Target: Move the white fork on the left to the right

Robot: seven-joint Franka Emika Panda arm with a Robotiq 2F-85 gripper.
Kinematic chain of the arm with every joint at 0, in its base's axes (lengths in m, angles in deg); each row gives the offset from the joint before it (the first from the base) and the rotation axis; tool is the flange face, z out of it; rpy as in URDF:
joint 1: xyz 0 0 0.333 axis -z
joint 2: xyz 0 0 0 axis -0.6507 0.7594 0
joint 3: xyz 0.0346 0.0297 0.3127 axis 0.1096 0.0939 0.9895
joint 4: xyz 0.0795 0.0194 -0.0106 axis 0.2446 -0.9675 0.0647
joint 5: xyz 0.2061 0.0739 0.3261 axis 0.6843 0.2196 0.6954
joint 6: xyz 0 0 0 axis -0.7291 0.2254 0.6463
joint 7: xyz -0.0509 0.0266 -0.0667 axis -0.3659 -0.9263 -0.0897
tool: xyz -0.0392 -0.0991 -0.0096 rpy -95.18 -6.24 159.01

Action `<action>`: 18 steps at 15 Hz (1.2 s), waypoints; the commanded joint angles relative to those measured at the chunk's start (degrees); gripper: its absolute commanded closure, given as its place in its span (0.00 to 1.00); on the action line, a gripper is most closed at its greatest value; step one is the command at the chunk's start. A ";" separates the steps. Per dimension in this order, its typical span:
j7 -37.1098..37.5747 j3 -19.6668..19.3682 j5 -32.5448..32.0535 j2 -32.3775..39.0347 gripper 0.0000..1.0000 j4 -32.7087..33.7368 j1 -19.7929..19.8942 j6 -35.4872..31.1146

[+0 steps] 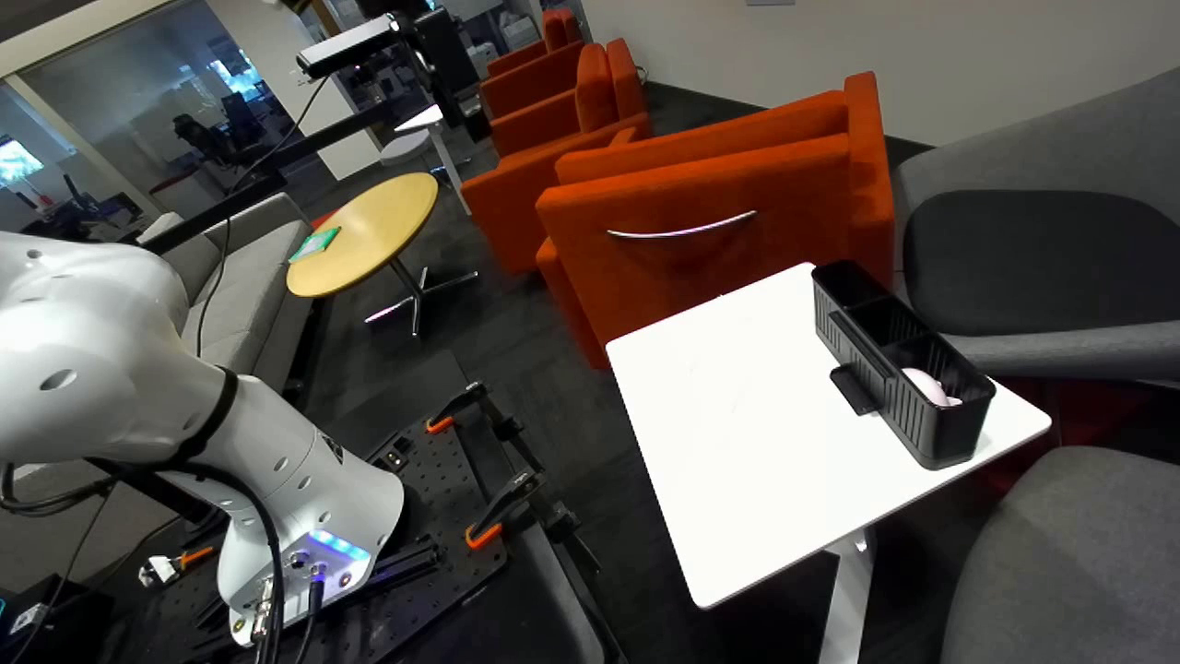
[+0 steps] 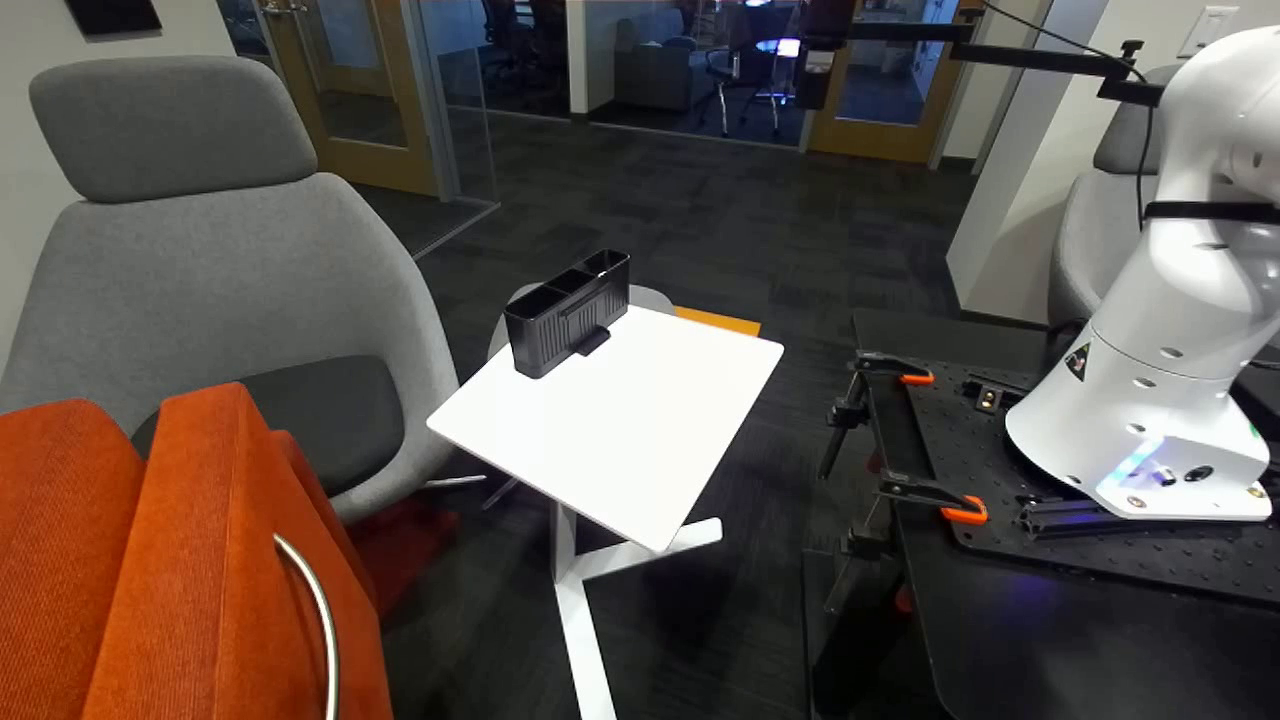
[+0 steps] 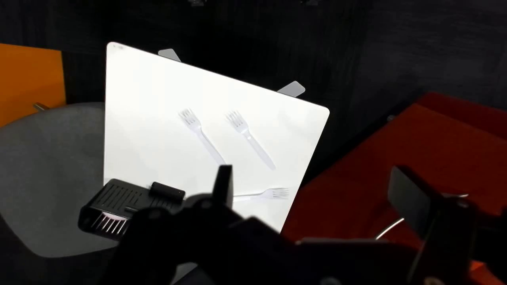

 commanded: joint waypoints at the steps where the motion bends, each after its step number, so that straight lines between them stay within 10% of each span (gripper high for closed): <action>1: -0.21 0.35 0.21 0.03 0.00 0.12 0.43 0.14; 9: 6.39 1.00 0.38 2.76 0.00 0.93 2.66 -4.50; 18: 30.93 1.33 -1.69 32.46 0.00 7.44 9.20 -33.76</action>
